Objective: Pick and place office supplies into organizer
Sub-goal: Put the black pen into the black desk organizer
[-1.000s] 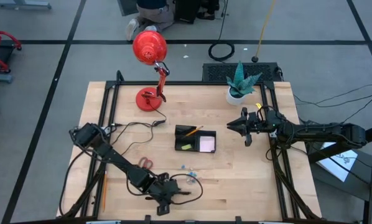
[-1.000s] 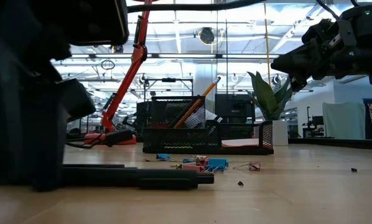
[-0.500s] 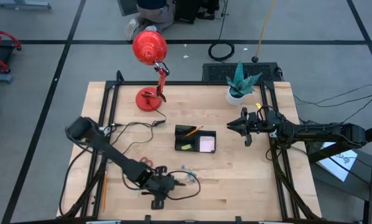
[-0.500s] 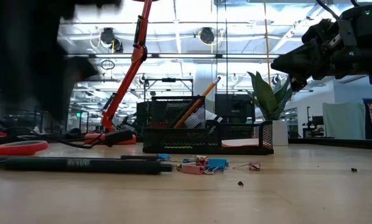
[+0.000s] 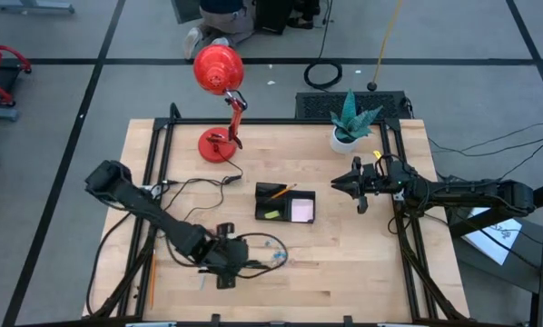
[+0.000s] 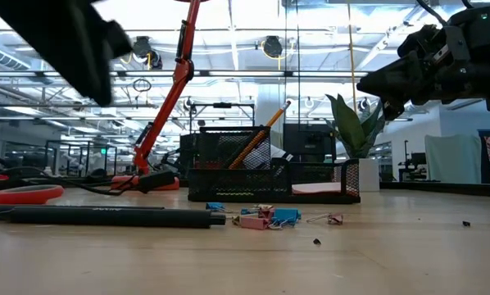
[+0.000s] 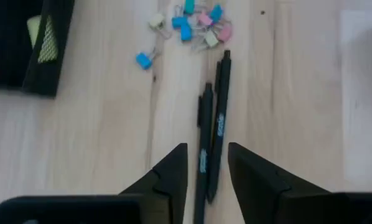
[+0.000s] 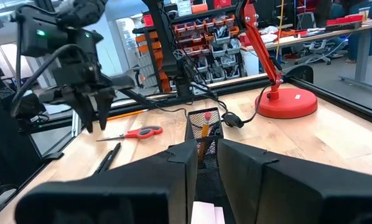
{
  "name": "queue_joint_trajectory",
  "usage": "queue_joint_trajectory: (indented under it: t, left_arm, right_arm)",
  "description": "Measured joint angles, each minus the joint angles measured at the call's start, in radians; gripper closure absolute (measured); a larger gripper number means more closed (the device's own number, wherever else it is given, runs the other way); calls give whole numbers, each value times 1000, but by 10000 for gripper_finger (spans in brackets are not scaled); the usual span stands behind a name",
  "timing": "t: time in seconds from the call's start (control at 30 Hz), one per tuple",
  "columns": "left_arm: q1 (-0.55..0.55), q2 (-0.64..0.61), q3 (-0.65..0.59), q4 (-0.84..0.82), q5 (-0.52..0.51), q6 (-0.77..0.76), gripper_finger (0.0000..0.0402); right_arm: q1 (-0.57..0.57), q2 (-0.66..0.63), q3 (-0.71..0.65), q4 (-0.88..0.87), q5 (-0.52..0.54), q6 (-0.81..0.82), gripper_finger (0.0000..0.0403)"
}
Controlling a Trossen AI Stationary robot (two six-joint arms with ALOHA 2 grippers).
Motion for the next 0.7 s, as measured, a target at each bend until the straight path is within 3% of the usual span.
queue_joint_trajectory:
  t: [0.27, 0.7]
  left_arm:
    - [33, 90, -4, 22, 47, 43, 288]
    - [37, 113, -9, 53, 30, 70, 228]
  right_arm:
    - [0, 4, 0, 2, 1, 0, 344]
    - [0, 8, 0, 5, 2, 0, 344]
